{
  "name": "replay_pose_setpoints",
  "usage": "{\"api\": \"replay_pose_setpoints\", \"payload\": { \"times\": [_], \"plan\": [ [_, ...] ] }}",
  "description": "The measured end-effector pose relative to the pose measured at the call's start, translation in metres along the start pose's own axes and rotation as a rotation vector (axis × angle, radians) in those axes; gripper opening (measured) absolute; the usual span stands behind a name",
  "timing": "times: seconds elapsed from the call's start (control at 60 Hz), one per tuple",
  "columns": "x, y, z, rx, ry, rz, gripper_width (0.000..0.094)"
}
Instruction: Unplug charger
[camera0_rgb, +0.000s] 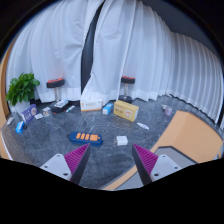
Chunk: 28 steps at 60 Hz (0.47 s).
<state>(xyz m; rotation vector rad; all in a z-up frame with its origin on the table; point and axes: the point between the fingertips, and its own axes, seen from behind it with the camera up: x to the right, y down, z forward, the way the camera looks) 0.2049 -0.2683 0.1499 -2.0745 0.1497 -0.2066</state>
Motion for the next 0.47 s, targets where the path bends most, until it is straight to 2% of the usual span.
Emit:
{"api": "replay_pose_setpoints", "payload": {
  "times": [0.217, 0.467],
  "plan": [
    [-0.029, 0.029, -0.091, -0.017, 0.003, -0.01, 0.0849],
    [-0.039, 0.032, -0.128, 0.007, 0.004, -0.022, 0.0852]
  ]
}}
